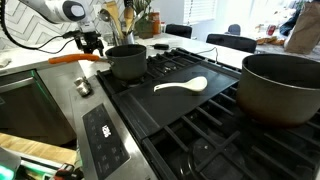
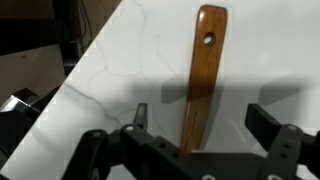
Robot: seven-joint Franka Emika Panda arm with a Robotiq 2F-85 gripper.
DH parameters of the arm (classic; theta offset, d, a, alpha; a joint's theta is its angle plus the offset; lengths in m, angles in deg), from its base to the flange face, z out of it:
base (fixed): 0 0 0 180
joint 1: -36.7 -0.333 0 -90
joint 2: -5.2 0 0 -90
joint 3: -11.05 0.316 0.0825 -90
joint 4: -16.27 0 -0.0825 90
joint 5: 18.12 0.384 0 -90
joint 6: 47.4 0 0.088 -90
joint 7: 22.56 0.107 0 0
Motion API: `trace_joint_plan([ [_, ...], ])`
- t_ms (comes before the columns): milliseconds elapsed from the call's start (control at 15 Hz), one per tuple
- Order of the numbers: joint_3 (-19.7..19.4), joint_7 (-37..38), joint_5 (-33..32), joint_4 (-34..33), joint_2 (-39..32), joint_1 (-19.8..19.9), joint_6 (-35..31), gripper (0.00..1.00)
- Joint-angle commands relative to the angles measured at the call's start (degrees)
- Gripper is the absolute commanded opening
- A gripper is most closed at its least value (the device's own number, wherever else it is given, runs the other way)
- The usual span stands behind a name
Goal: Put the wooden ladle in the pot on the left
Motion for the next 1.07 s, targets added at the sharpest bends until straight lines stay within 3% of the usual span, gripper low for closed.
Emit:
trace_joint_plan([
  [0, -0.13, 0.11, -0.26, -1.15, -1.18, -0.93, -0.09, 1.00],
  [400, -0.11, 0.88, -0.35, -2.43, -2.40, -2.16, 0.06, 1.00],
  [467, -0.17, 1.13, -0.50, -2.77, -2.73, -2.37, 0.03, 0.96],
  [533, -0.20, 1.20, -0.51, -3.06, -3.03, -2.49, 0.07, 0.89],
  [600, -0.38, 1.56, -1.05, -3.20, -3.38, -2.73, 0.04, 0.72],
  [667, -0.63, 2.25, -1.83, -3.30, -3.63, -3.05, -0.10, 0.70],
  [1000, -0.69, 2.97, -2.39, -4.22, -4.14, -3.30, 0.04, 0.30],
])
